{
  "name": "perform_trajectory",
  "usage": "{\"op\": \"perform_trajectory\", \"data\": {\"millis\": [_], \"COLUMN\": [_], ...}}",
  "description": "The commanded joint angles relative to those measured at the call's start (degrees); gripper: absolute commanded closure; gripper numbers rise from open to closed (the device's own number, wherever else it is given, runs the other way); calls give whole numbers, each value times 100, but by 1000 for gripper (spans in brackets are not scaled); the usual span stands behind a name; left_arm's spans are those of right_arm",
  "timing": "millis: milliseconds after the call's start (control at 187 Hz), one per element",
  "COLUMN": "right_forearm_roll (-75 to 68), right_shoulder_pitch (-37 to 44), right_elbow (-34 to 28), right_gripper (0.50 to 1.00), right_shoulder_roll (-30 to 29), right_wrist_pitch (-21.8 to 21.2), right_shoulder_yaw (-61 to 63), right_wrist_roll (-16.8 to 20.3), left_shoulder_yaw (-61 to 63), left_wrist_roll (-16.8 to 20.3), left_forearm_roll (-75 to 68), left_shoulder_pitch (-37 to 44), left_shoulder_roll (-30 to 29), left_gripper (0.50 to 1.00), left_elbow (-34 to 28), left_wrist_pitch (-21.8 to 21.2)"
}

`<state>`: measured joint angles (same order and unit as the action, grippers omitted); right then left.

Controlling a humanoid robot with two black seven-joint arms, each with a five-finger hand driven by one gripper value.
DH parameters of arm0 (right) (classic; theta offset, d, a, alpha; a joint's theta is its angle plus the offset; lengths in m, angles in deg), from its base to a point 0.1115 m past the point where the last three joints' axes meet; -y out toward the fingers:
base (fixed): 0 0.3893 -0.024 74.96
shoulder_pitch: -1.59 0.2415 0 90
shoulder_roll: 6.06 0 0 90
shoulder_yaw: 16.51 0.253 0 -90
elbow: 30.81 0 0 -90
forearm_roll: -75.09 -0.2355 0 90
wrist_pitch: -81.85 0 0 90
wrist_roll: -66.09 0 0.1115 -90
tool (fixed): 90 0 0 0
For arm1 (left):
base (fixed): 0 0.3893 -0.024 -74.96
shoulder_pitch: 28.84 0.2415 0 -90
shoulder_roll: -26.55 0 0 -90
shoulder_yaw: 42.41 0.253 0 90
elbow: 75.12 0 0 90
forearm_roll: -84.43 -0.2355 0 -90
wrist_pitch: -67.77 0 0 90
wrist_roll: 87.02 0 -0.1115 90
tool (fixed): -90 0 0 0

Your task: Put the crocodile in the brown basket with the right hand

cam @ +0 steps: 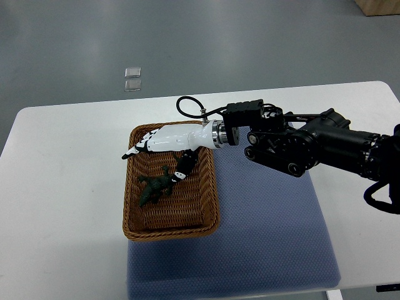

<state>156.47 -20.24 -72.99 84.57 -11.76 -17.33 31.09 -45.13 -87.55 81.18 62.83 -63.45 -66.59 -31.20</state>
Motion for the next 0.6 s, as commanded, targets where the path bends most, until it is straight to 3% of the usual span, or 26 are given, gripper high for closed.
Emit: {"op": "perform_trajectory", "data": {"millis": [0, 240, 395, 593], "right_forearm_roll": [-26, -817, -2064, -3647], "right_shoulder_pitch": [-6, 29, -6, -199], "right_elbow": [0, 0, 0, 17], "right_gripper": [585, 585, 585, 574], "right_shoulder_roll": [51, 323, 587, 815], "right_wrist_pitch": [9, -131, -773, -1212], "right_shoulder_yaw": [56, 442, 653, 776], "right_wrist_roll": [0, 0, 0, 55], "left_shoulder_yaw": [0, 0, 0, 0], "left_wrist_roll": [0, 0, 0, 0], "left_forearm_roll": [0, 0, -9, -9], "left_shoulder_pitch": [0, 0, 0, 0], "left_shoulder_roll": [0, 0, 0, 0], "left_gripper": [500, 500, 500, 500], "left_elbow": [0, 0, 0, 0], "left_wrist_pitch": [0, 0, 0, 0]}}
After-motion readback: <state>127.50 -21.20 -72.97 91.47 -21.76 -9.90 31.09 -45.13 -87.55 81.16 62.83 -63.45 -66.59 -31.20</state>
